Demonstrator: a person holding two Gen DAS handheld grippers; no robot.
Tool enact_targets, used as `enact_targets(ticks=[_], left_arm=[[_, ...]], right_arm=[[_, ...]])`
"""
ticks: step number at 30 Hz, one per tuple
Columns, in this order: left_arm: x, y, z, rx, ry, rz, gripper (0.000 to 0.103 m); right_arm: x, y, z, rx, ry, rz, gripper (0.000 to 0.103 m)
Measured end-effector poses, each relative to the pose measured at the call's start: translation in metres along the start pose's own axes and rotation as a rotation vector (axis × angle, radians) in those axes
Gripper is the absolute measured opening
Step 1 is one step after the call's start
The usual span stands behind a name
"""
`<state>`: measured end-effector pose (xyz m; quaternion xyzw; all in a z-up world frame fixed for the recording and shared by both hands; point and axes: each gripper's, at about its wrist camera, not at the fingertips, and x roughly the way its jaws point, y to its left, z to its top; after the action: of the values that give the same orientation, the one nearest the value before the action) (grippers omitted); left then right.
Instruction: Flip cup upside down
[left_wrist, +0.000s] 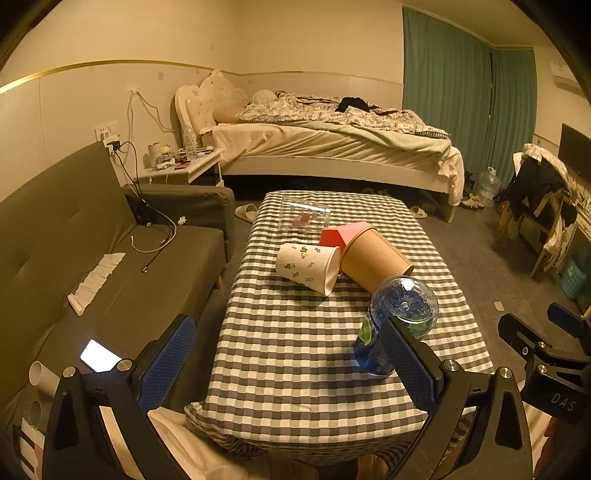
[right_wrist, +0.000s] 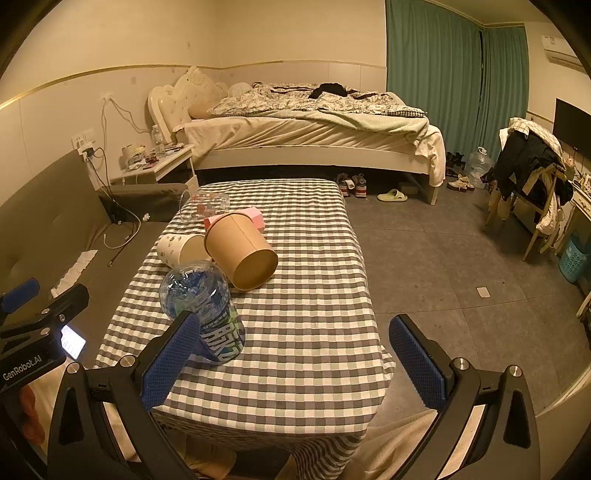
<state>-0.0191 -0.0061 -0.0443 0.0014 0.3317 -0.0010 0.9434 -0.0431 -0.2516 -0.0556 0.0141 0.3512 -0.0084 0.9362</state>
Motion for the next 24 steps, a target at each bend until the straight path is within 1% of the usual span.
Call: enact_targets(ticks=[24], left_arm=[[0.0015,-0.0031,-0.0019,0.004,0.005,0.004,0.103]], right_arm=[[0.004,0.0036,-0.003,-0.005,0.013,-0.001,0.103]])
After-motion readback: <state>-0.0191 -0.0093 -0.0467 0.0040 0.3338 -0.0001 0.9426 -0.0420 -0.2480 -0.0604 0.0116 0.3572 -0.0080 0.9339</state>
